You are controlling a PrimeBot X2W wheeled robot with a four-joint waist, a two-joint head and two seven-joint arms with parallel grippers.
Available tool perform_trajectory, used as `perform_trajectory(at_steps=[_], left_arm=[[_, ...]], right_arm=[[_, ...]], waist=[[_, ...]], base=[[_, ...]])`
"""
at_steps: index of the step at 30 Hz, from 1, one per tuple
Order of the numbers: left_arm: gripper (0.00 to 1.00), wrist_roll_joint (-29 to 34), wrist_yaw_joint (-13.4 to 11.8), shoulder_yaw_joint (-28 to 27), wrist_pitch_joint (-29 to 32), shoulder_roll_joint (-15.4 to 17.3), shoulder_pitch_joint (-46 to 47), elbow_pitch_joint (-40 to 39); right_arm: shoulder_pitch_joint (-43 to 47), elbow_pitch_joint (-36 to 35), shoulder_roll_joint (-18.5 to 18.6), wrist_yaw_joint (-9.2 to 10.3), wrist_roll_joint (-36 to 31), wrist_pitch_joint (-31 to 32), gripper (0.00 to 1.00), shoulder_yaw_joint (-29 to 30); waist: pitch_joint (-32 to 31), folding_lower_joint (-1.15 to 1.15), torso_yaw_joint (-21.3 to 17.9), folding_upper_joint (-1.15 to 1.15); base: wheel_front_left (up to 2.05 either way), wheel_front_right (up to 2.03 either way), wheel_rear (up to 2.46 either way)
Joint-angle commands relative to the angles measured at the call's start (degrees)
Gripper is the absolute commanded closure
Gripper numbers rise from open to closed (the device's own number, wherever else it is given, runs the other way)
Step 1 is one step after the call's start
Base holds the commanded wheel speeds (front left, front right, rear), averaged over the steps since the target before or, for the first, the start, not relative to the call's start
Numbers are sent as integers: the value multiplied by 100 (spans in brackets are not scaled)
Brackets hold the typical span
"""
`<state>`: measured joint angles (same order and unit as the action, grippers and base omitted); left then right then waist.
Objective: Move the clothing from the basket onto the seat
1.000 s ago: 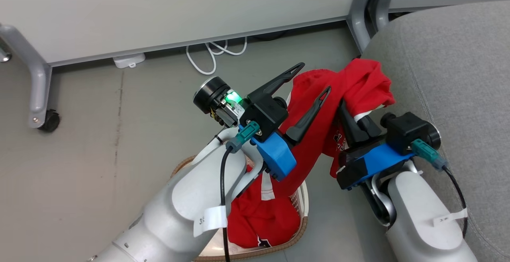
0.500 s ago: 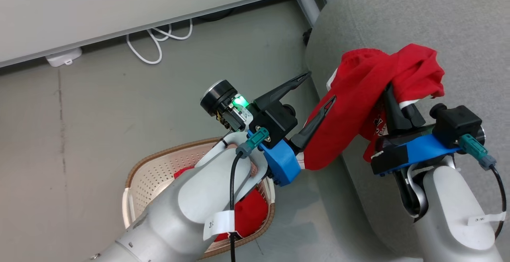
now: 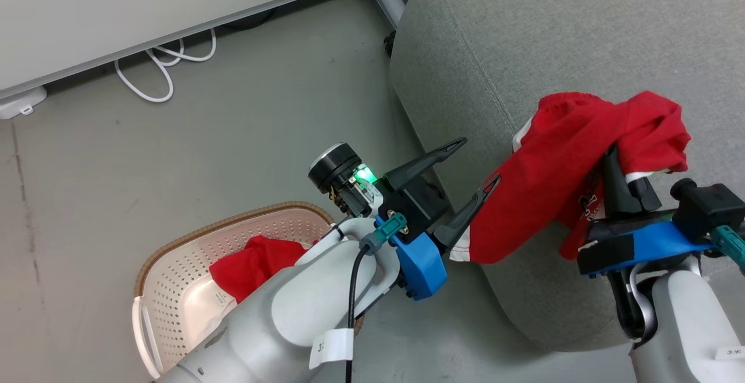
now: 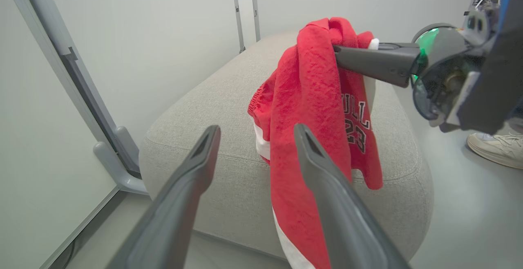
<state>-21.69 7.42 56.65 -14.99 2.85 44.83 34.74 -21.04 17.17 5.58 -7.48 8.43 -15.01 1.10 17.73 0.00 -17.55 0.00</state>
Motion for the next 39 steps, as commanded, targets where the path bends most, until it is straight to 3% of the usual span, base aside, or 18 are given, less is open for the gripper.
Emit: perform_trajectory(at_steps=[1, 12, 20, 27, 32, 39], left_arm=[[0, -20, 8, 38, -30, 7, -39, 3], [0, -139, 9, 147, -30, 9, -161, -87], [0, -30, -12, 22, -30, 9, 53, -207], [0, 220, -15, -83, -30, 109, 446, -394], [0, 436, -10, -107, -30, 211, 850, -557], [0, 623, -1, -53, -27, 356, 1462, -586]], right_arm=[[98, -45, -4, -3, -10, -26, 100, 63], [503, -171, -74, -3, -13, -25, 100, 235], [201, -294, 15, -3, -47, -26, 100, 250], [-689, -553, 249, -2, 69, -26, 100, 473], [-1617, -784, 538, -2, 132, -25, 100, 1046], [-2877, -925, 1220, -2, 136, -24, 100, 2026]], waist=[[-18, 0, -58, 0], [-114, 0, -182, 0], [177, 0, -162, 0], [984, 0, -98, 0], [1789, 0, -13, 0], [2748, 0, 93, 0]], base=[[0, 0, 0], [0, 0, 0], [0, 0, 0], [0, 0, 0], [0, 0, 0], [0, 0, 0]])
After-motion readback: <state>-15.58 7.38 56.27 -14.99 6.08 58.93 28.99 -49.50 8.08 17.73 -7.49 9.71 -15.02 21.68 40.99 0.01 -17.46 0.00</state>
